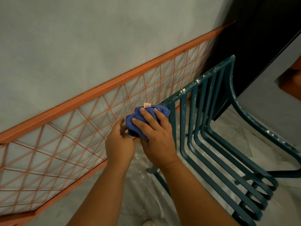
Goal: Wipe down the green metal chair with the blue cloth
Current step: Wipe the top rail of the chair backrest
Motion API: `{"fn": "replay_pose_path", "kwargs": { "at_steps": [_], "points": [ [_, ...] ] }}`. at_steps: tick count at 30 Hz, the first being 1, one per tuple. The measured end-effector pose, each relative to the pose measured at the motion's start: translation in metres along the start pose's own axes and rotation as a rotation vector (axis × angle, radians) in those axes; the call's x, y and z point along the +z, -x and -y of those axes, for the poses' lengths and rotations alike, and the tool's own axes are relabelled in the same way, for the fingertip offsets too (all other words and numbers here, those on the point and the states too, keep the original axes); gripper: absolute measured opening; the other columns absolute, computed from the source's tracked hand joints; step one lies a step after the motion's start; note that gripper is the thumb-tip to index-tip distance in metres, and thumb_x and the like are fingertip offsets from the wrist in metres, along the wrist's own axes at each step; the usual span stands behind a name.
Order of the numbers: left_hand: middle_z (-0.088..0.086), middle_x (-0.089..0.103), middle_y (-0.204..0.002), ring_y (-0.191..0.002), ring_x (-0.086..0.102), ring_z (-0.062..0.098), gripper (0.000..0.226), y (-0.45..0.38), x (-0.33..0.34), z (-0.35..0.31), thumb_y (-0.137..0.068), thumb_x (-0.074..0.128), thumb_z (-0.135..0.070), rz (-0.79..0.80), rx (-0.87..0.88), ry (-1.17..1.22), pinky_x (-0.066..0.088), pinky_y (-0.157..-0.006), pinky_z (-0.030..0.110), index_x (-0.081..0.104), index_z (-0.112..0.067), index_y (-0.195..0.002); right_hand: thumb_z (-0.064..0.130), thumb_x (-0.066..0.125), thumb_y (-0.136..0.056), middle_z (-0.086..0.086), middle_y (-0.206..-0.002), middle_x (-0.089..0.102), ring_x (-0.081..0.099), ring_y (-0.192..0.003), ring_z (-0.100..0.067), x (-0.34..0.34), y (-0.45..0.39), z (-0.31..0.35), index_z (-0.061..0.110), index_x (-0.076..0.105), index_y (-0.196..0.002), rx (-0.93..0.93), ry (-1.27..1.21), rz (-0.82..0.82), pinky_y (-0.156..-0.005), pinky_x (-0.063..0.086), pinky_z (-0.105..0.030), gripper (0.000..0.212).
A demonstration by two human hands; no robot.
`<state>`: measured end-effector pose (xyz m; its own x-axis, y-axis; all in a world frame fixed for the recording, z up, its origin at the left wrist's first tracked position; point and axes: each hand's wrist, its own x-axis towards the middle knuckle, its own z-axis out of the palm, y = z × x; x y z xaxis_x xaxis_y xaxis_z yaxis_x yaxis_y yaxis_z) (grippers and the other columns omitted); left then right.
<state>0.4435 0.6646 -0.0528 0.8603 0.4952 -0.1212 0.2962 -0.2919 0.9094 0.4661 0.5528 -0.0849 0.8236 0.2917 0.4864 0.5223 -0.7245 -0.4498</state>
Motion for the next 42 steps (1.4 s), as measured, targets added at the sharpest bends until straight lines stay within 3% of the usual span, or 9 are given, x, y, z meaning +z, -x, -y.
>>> {"fn": "replay_pose_path", "kwargs": {
  "at_steps": [4,10,14,17,23,29,36,40,42],
  "points": [
    [-0.007,0.062,-0.116,-0.1,0.058,0.012,0.053,-0.002,-0.006,-0.001,-0.089,0.043,0.003,-0.05,-0.093,0.036,0.042,-0.066,0.01,0.05,-0.023,-0.135,0.026,0.07,-0.076,-0.005,-0.137,0.054,0.037,-0.131,-0.039,-0.006,-0.022,0.025,0.024,0.063,-0.114,0.102,0.173,0.057,-0.1,0.035,-0.057,0.039],
    [-0.008,0.059,-0.128,-0.115,0.054,0.01,0.052,-0.008,-0.021,-0.006,-0.091,0.04,0.001,-0.052,-0.07,0.02,0.042,-0.092,0.026,0.049,-0.026,-0.135,0.027,0.072,-0.075,-0.001,-0.132,0.055,0.034,-0.133,-0.032,-0.005,-0.026,0.006,0.028,0.064,-0.108,-0.174,0.254,0.2,-0.112,0.021,-0.055,0.033],
    [-0.005,0.058,-0.131,-0.121,0.053,0.013,0.047,-0.012,-0.025,-0.007,-0.092,0.043,-0.007,-0.029,-0.052,0.067,0.044,-0.102,0.038,0.051,-0.027,-0.133,0.038,0.059,-0.085,0.001,-0.125,0.059,0.043,-0.127,-0.028,-0.015,-0.045,0.002,0.027,0.064,-0.113,-0.066,0.126,0.2,-0.116,0.014,-0.048,0.032],
    [-0.005,0.057,-0.133,-0.119,0.054,0.013,0.042,-0.012,-0.021,-0.014,-0.095,0.046,-0.016,-0.012,-0.026,0.091,0.045,-0.101,0.041,0.05,-0.029,-0.134,0.038,0.058,-0.088,-0.002,-0.126,0.059,0.039,-0.133,-0.031,-0.009,-0.044,0.016,0.021,0.063,-0.116,0.028,0.09,0.177,-0.118,0.011,-0.052,0.033],
    [-0.006,0.053,-0.136,-0.122,0.05,0.01,0.041,-0.009,-0.013,-0.027,-0.096,0.047,-0.02,0.04,0.077,0.07,0.045,-0.102,0.04,0.048,-0.032,-0.135,0.043,0.048,-0.093,0.0,-0.155,0.033,0.014,-0.147,-0.027,-0.022,-0.023,-0.035,0.027,0.046,-0.139,-0.154,-0.056,0.238,-0.12,0.003,-0.046,0.049],
    [-0.007,0.052,-0.138,-0.126,0.048,0.01,0.041,-0.002,0.006,-0.043,-0.096,0.047,-0.021,0.031,0.093,0.031,0.042,-0.105,0.041,0.047,-0.032,-0.136,0.058,0.032,-0.089,-0.003,-0.139,0.05,0.024,-0.142,-0.031,-0.035,-0.061,-0.03,0.026,0.06,-0.124,0.114,0.062,0.222,-0.117,0.005,-0.056,0.056],
    [-0.005,0.05,-0.139,-0.127,0.045,0.011,0.041,-0.009,0.021,-0.06,-0.096,0.047,-0.019,-0.003,0.125,-0.006,0.042,-0.104,0.044,0.047,-0.03,-0.136,0.043,0.037,-0.095,0.001,-0.15,0.04,0.02,-0.145,-0.029,-0.051,-0.048,-0.075,0.031,0.05,-0.136,-0.151,-0.009,0.318,-0.119,0.005,-0.047,0.045],
    [-0.008,0.045,-0.143,-0.131,0.04,0.009,0.043,-0.01,0.028,-0.065,-0.097,0.044,-0.018,0.021,0.134,0.001,0.038,-0.108,0.043,0.043,-0.029,-0.139,0.037,0.036,-0.099,-0.005,-0.147,0.042,0.018,-0.145,-0.03,-0.05,-0.079,-0.071,0.022,0.053,-0.132,0.102,0.142,0.29,-0.119,0.003,-0.052,0.04],
    [-0.009,0.043,-0.145,-0.132,0.039,0.007,0.044,-0.009,0.034,-0.068,-0.098,0.044,-0.022,0.037,0.136,0.025,0.037,-0.109,0.04,0.04,-0.03,-0.141,0.034,0.038,-0.099,-0.007,-0.142,0.048,0.019,-0.144,-0.032,-0.045,-0.082,-0.054,0.019,0.057,-0.126,0.125,0.174,0.286,-0.118,0.002,-0.053,0.037]
  ]
}}
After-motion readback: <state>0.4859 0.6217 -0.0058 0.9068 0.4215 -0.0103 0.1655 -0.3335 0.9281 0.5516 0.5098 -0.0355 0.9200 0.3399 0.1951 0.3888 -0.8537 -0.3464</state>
